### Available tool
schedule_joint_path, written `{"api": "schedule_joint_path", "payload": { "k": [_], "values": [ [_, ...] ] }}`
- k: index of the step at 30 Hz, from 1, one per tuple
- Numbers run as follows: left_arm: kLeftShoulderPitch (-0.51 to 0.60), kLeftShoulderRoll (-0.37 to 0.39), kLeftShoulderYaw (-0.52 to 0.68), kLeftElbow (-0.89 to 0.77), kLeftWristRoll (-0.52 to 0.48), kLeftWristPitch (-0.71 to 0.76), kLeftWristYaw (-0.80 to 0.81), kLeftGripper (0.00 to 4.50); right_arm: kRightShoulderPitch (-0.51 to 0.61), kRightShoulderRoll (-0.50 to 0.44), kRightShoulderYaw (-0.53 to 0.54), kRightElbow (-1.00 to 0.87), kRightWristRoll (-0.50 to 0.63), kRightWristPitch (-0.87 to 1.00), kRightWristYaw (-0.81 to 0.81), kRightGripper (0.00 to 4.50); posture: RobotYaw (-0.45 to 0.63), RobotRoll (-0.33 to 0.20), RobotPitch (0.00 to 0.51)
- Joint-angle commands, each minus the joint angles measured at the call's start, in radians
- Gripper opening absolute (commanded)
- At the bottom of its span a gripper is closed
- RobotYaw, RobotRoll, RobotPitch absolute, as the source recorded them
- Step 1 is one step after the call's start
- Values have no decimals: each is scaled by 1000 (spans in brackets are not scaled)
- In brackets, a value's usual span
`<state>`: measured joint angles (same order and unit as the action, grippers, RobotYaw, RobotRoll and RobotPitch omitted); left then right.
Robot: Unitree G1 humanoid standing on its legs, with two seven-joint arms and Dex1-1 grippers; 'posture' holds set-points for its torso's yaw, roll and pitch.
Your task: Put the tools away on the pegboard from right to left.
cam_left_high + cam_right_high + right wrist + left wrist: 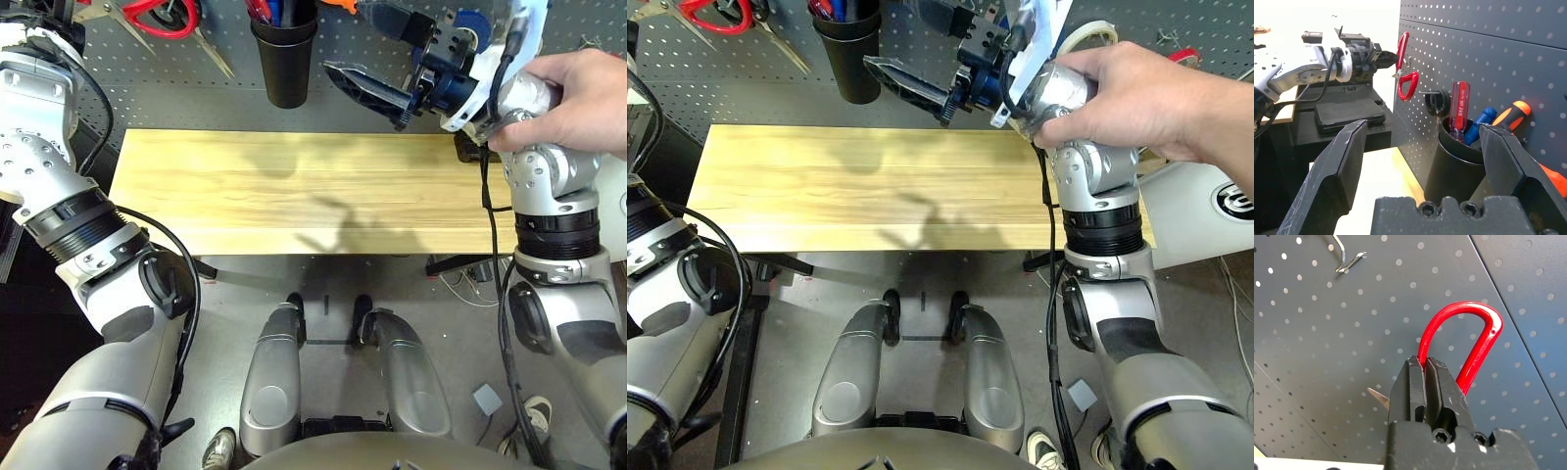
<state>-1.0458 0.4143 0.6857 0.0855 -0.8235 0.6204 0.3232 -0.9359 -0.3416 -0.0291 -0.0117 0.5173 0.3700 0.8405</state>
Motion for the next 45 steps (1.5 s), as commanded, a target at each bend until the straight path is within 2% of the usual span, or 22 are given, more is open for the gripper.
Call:
{"api": "schedule_joint_path", "payload": {
  "k": [1, 13, 22, 31, 35, 45],
  "values": [
    [13, 3, -4, -18, -10, -5, 7, 34, 9, 5, -1, 4, 16, 19, 0, 4500, 36, 0, 303],
    [27, 0, 1, 17, 22, -59, 14, 34, 31, 9, 7, 3, 5, 17, 1, 4500, 28, 0, 299],
    [39, -32, -26, 130, 101, -194, -4, 34, 39, 12, 10, -2, 2, 19, -4, 4500, 20, 0, 300],
    [-3, -46, -31, 199, 95, -261, -23, 34, 50, 8, 12, -13, 1, 22, -8, 4500, 7, 0, 302],
    [3, -43, -26, 167, 59, -245, -46, 34, 53, 5, 14, -14, -2, 20, -7, 4500, 6, 0, 301],
    [102, -12, -15, 37, 15, -141, -14, 34, 51, 8, 16, 2, -8, 8, 0, 4500, 23, 0, 299]
  ]
}}
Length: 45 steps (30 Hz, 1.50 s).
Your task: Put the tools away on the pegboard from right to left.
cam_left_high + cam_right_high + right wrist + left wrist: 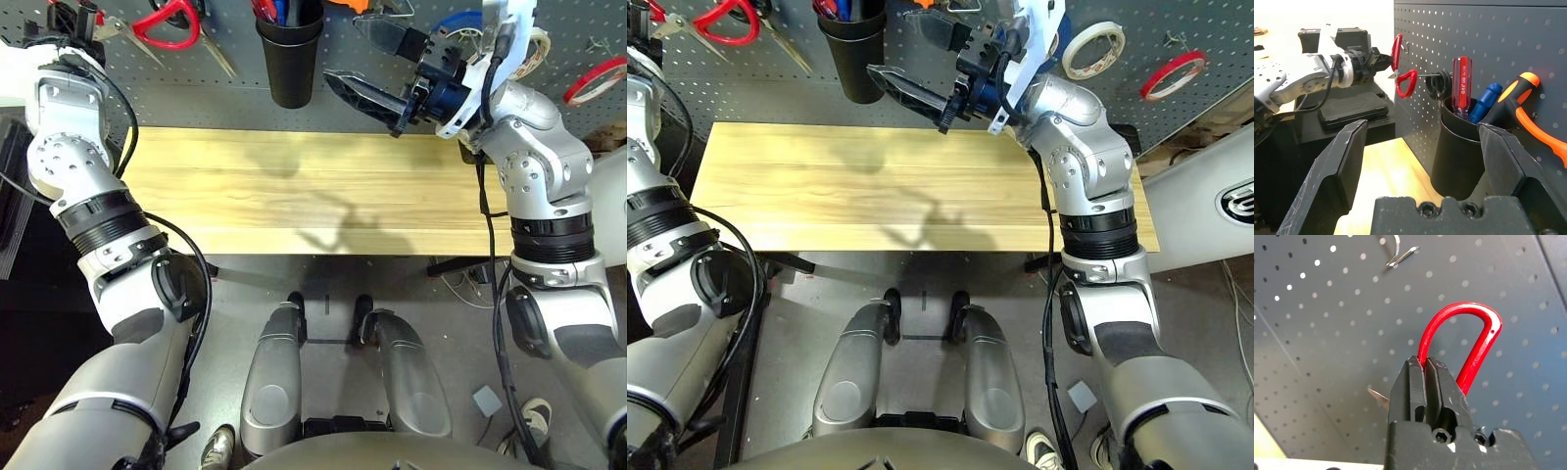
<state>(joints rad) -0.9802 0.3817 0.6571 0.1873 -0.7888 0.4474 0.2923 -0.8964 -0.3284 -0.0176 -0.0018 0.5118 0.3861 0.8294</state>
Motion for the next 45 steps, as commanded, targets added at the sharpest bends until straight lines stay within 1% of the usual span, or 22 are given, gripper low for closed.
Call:
{"api": "schedule_joint_path", "payload": {
  "k": [1, 4, 9, 13, 17, 23, 24, 34, 40, 45],
  "values": [
    [45, 24, 17, -77, -25, 41, 19, 34, 11, -5, 4, -4, -3, -11, 13, 4500, 27, 0, 299],
    [54, 34, 25, -97, -53, 62, 14, 34, 14, -4, 6, 0, -3, -14, 17, 4500, 32, 0, 298],
    [35, 45, 26, -103, -94, 68, -6, 34, 13, -2, 8, 9, -6, -20, 22, 4500, 33, 0, 295],
    [13, 39, 33, -94, -126, 52, -16, 34, 17, -2, 9, 10, -9, -24, 23, 4500, 32, 0, 293],
    [-11, 34, 36, -51, -114, 18, -10, 34, 20, -3, 8, 8, -10, -23, 20, 4500, 27, 0, 292],
    [-54, 33, 19, 52, -66, -63, -33, 34, 28, -5, 7, -5, -9, -17, 16, 4500, 27, 0, 292],
    [-57, 35, 14, 70, -54, -76, -40, 34, 29, -5, 7, -6, -9, -17, 15, 4500, 5, 0, 287],
    [-110, 36, -3, 244, -5, -168, -109, 34, 34, -8, 4, -19, -6, -10, 1, 4500, -6, 0, 286],
    [-151, 27, -51, 432, 89, -266, -164, 34, 31, -8, 5, -21, -5, -7, -4, 4500, -16, 0, 289],
    [-167, 28, -72, 523, 134, -307, -203, 34, 34, -11, 3, -29, -4, -1, -8, 4500, -24, 0, 289]
  ]
}}
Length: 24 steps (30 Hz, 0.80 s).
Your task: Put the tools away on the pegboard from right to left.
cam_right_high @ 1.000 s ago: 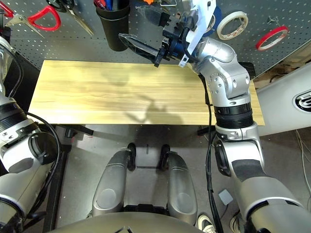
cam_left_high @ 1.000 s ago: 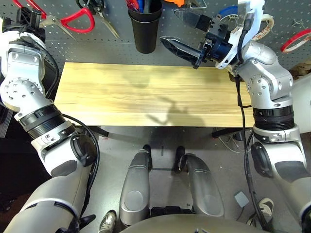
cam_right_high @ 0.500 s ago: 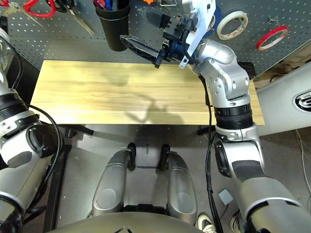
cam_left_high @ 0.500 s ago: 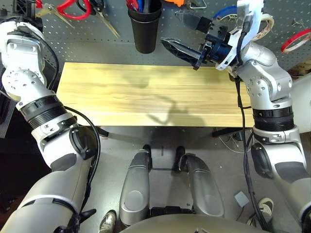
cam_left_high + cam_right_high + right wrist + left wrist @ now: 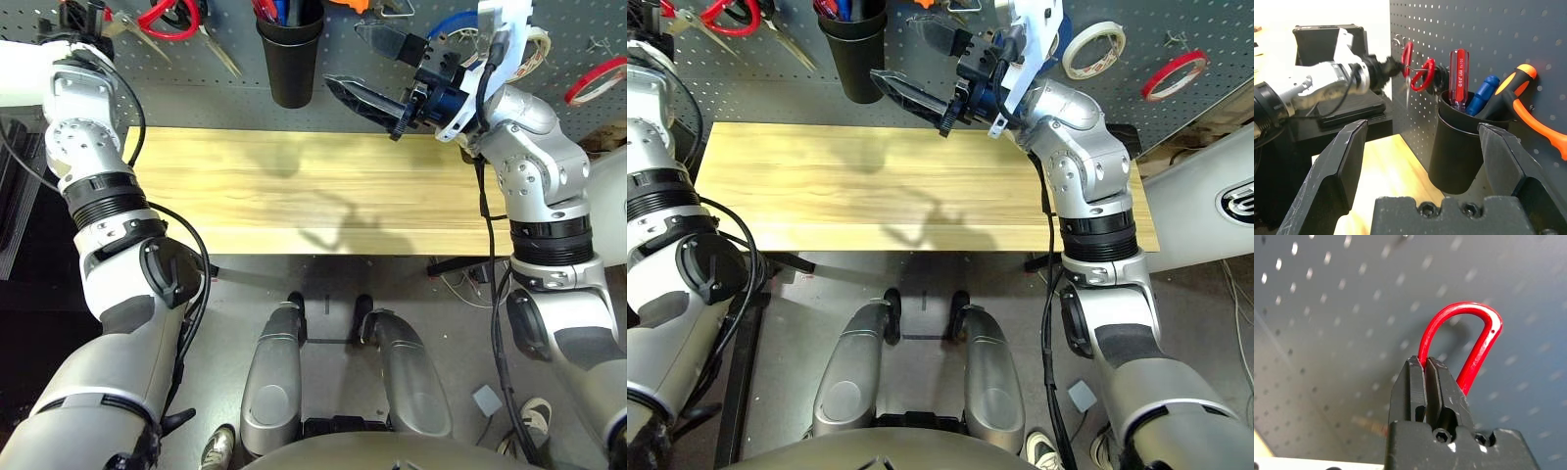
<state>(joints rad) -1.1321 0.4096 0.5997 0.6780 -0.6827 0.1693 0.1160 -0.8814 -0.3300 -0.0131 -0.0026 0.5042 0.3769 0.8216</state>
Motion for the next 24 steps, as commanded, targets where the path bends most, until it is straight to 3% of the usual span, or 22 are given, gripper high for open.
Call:
{"api": "schedule_joint_path", "payload": {
  "k": [1, 7, 8, 18, 19, 24],
  "values": [
    [-15, -1, -22, 40, 39, -31, -29, 34, 19, -10, -1, -29, 3, 9, -1, 4500, -24, 0, 289],
    [26, -11, -93, 15, 109, -5, -66, 34, 22, -10, 0, -31, 3, 10, -4, 4500, -22, 0, 291],
    [31, -12, -99, 9, 113, 1, -71, 653, 21, -9, 1, -29, 3, 10, -5, 4500, -22, 0, 291],
    [121, -42, -117, -132, 113, 84, -76, 4286, 21, -6, 6, -22, 0, 5, -2, 4500, -14, 0, 291],
    [135, -42, -116, -153, 114, 95, -70, 4461, 22, -7, 7, -22, -1, 4, -1, 4500, -14, 0, 291],
    [228, -42, -96, -289, 98, 171, -27, 4461, 29, -8, 8, -15, -5, -3, 1, 4500, -8, 0, 291]
  ]
}}
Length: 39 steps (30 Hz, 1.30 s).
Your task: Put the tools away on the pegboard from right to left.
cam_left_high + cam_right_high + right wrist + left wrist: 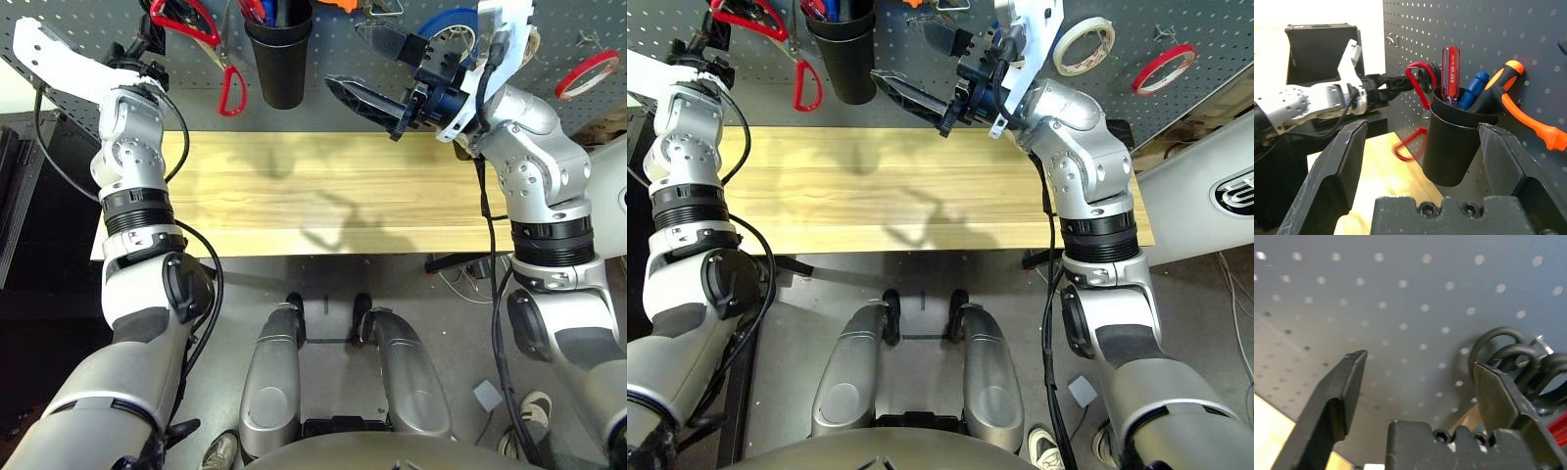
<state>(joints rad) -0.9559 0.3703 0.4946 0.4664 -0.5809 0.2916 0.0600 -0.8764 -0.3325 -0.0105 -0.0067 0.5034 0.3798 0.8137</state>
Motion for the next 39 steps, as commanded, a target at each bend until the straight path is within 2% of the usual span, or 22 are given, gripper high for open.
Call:
{"api": "schedule_joint_path", "payload": {
  "k": [1, 9, 12, 16, 19, 22, 25, 31, 39],
  "values": [
    [71, -2, 8, -107, -4, 65, 36, 4461, 25, -5, 5, -8, -5, -7, 10, 4500, -2, 0, 293],
    [243, -17, 30, -326, -26, 193, 93, 4461, 63, -3, 8, 10, -21, -27, 9, 4500, 12, 0, 296],
    [270, -19, 32, -361, -31, 220, 99, 4461, 74, -1, 8, 10, -27, -32, 8, 4500, 12, 0, 296],
    [329, 18, -34, -413, 21, 262, 51, 4461, 116, 2, -6, 48, -65, -43, -44, 4500, 9, 0, 293],
    [380, 67, -120, -437, 76, 273, -25, 4461, 156, -1, -10, 106, -130, -56, -124, 4500, 10, 0, 293],
    [419, 81, -158, -441, 96, 274, -76, 4461, 188, 11, -32, 147, -171, -57, -218, 4500, 9, 0, 293],
    [473, 68, -150, -423, 120, 219, -104, 4461, 237, 35, -64, 194, -246, -110, -379, 4500, 1, 0, 291],
    [534, 49, -140, -382, 176, 95, -133, 4461, 282, 47, -105, 332, -361, -251, -574, 4500, -6, 0, 287],
    [600, 34, -122, -284, 254, -94, -142, 4461, 261, 1, -142, 598, -427, -438, -677, 4500, -11, 0, 287]
  ]
}}
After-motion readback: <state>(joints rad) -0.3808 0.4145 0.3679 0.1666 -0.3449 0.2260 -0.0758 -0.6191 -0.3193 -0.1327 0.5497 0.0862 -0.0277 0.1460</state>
